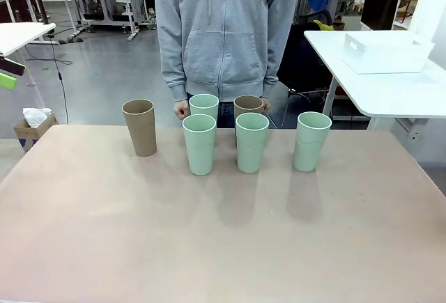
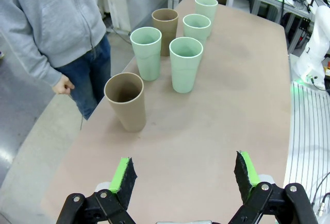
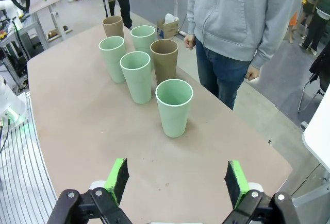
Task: Stack the cups and store them in the basket.
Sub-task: Pick up two Reusable plastic cups , one in each hand.
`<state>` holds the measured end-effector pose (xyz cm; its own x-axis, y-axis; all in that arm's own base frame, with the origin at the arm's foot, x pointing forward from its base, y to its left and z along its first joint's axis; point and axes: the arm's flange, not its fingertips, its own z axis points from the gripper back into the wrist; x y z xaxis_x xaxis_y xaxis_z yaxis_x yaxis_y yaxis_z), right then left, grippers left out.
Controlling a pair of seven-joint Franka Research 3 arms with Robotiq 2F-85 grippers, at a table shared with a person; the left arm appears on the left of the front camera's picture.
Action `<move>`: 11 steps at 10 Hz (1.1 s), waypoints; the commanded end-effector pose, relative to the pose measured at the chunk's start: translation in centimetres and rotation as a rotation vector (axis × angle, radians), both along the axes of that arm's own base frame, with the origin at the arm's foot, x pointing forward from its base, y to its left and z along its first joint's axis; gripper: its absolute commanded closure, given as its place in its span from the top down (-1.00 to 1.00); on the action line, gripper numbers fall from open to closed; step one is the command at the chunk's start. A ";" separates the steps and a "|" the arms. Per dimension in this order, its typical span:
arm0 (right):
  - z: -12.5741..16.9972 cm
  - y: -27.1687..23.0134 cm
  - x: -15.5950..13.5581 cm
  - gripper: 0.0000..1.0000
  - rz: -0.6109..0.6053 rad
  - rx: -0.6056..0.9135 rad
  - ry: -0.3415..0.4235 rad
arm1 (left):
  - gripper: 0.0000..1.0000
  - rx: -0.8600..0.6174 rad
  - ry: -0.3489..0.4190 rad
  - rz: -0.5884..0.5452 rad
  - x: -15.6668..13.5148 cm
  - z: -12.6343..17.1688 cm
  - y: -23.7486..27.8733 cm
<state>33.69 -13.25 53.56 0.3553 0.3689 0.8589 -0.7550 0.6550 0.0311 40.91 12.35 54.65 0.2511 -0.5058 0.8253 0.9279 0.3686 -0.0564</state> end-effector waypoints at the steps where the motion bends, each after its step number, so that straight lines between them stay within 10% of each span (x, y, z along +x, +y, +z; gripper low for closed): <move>1: 0.1 -0.1 0.3 1.00 0.015 0.005 -0.030 | 1.00 -0.021 -0.018 -0.011 0.2 0.1 0.0; 4: -0.5 0.3 1.8 1.00 0.062 -0.006 0.037 | 1.00 0.000 0.000 0.000 0.0 0.0 0.0; 11: -14.3 3.5 10.7 1.00 0.252 0.213 -0.045 | 1.00 -0.197 -0.056 -0.169 10.9 -12.9 -1.2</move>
<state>42.90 -9.59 40.79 0.2777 0.2713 0.9216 -0.8811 0.4542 0.1317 50.66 10.58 42.49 0.1804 -0.4216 0.8887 0.9660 0.2460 -0.0794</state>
